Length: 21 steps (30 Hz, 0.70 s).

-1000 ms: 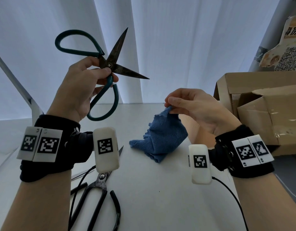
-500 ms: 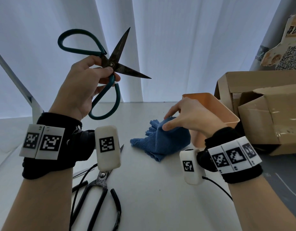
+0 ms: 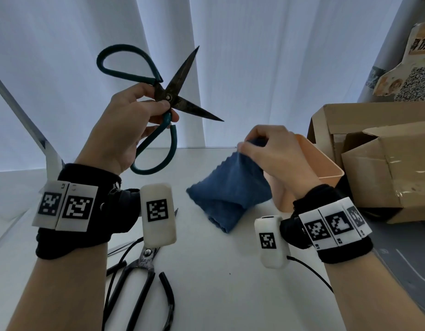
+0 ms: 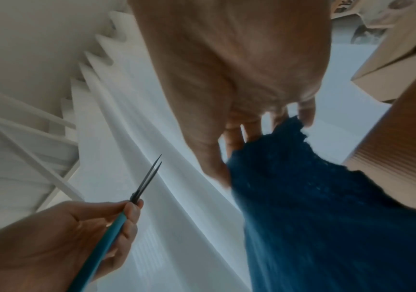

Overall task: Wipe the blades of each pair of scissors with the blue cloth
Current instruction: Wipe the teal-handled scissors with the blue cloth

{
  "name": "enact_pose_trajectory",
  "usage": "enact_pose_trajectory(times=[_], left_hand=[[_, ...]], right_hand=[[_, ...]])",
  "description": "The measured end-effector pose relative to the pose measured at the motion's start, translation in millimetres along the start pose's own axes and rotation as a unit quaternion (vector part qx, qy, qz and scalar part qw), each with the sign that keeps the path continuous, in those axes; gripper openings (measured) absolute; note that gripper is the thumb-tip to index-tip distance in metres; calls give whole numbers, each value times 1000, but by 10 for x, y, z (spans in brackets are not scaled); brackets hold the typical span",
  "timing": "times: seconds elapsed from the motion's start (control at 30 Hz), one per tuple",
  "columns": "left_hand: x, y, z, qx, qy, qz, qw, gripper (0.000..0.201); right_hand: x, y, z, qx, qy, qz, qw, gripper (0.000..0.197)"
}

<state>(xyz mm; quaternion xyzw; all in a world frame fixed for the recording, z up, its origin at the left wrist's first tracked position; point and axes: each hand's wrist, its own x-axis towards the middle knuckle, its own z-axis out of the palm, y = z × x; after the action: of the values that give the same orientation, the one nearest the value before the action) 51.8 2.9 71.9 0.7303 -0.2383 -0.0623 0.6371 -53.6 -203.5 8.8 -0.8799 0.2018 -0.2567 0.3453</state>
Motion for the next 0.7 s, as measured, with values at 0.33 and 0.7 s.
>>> enact_pose_trajectory(times=[0.33,0.7], left_hand=[[-47,33,92,46,-81,-6,996,10],[-65,15,237,87,-116,2,989,8]], right_hand=[[40,-47,-158,362,116,148,913,9],[-63,-222,-163,480,-165,40,861,26]])
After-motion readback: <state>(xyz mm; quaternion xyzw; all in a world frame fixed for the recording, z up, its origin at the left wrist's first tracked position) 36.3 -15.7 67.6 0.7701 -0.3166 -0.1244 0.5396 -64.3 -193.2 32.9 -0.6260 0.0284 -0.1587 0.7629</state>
